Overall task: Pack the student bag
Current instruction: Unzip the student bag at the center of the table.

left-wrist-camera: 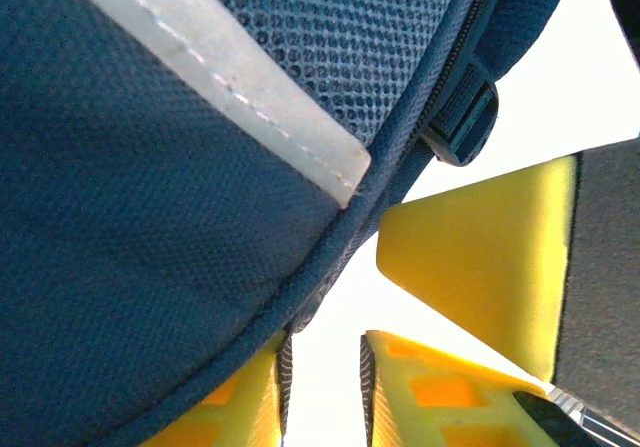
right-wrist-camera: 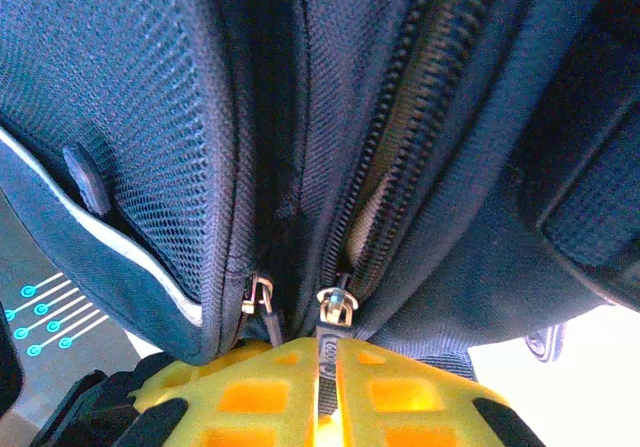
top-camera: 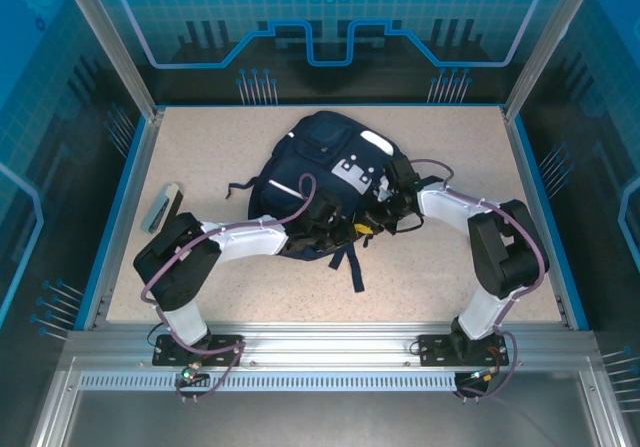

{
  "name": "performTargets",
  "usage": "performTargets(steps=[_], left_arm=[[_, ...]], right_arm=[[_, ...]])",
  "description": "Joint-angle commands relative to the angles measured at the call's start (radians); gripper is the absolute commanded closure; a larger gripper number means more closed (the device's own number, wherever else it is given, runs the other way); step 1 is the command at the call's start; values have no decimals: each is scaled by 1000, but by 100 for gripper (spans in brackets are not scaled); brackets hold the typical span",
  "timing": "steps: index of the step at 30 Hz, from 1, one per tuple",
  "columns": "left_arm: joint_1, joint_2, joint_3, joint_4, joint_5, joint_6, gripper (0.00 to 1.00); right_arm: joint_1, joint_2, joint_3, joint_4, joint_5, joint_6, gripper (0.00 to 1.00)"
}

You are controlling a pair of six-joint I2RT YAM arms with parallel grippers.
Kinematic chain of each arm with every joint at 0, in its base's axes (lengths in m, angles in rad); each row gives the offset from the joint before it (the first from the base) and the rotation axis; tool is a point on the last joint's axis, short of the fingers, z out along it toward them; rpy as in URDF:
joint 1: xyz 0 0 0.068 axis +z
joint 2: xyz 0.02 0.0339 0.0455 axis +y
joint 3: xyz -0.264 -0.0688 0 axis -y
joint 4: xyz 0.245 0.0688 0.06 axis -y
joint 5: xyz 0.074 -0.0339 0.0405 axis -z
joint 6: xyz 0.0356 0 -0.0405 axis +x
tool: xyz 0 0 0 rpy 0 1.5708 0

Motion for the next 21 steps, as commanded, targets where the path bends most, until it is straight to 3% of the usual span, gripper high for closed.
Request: performTargets(steps=[1,8,21], left_arm=[[11,-35,-21,79,-13,21,71],[7,-38,-42,174,13,43,70],[-6,-13,0,139,35,116,70]], right_arm=[[-13,-35,-21,5,-16,19,85],[-35,-102,-50,-5,48,31,75],[-78,-157,-85,-42,121,21,74]])
